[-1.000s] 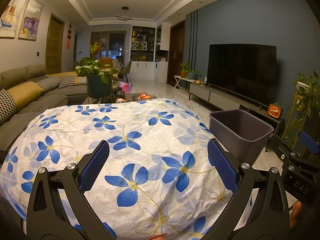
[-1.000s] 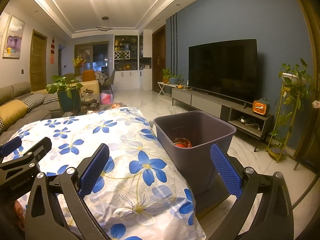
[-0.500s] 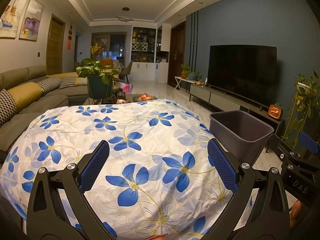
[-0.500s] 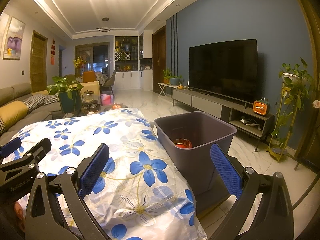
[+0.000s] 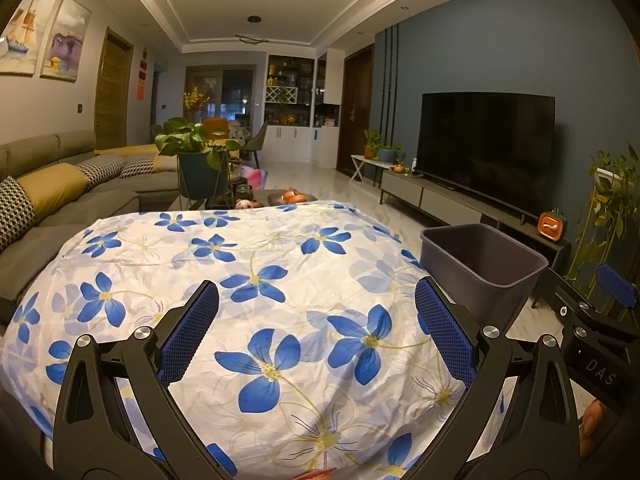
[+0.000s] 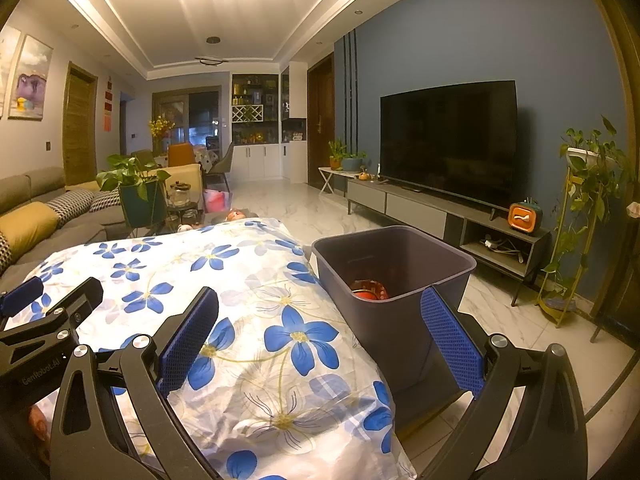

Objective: Collect trash

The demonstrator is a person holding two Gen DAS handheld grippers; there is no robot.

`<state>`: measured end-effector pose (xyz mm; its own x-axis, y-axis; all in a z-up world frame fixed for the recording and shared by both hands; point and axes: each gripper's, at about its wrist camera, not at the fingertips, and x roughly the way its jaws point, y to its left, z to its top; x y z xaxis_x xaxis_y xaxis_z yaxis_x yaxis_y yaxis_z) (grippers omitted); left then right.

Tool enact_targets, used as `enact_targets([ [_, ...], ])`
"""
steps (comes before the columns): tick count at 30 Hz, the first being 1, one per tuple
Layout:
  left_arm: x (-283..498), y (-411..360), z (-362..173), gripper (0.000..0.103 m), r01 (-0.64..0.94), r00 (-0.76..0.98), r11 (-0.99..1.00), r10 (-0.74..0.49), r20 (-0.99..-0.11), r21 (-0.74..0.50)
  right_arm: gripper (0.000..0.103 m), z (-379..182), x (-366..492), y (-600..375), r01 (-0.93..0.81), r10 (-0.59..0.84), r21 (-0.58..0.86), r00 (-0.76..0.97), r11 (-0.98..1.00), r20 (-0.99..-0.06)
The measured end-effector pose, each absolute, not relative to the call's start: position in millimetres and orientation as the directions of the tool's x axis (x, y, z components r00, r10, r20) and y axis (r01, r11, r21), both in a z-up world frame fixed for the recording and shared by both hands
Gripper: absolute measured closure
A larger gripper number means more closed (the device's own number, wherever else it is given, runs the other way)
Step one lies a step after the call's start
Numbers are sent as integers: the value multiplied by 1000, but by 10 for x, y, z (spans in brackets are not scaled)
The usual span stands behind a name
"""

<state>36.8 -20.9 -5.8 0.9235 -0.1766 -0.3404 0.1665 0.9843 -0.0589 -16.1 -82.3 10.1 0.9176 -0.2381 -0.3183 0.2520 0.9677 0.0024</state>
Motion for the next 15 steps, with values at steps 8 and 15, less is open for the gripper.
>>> enact_targets([
  [8,353,-186,-44,6,167,924,984,-178,-338,-62,6,127,-139,-803,246,-233,3,920,969,-314],
  [15,352,-179,-39,6,165,925,984,-176,-337,-61,6,133,-127,-789,246,-232,4,921,969,-313],
])
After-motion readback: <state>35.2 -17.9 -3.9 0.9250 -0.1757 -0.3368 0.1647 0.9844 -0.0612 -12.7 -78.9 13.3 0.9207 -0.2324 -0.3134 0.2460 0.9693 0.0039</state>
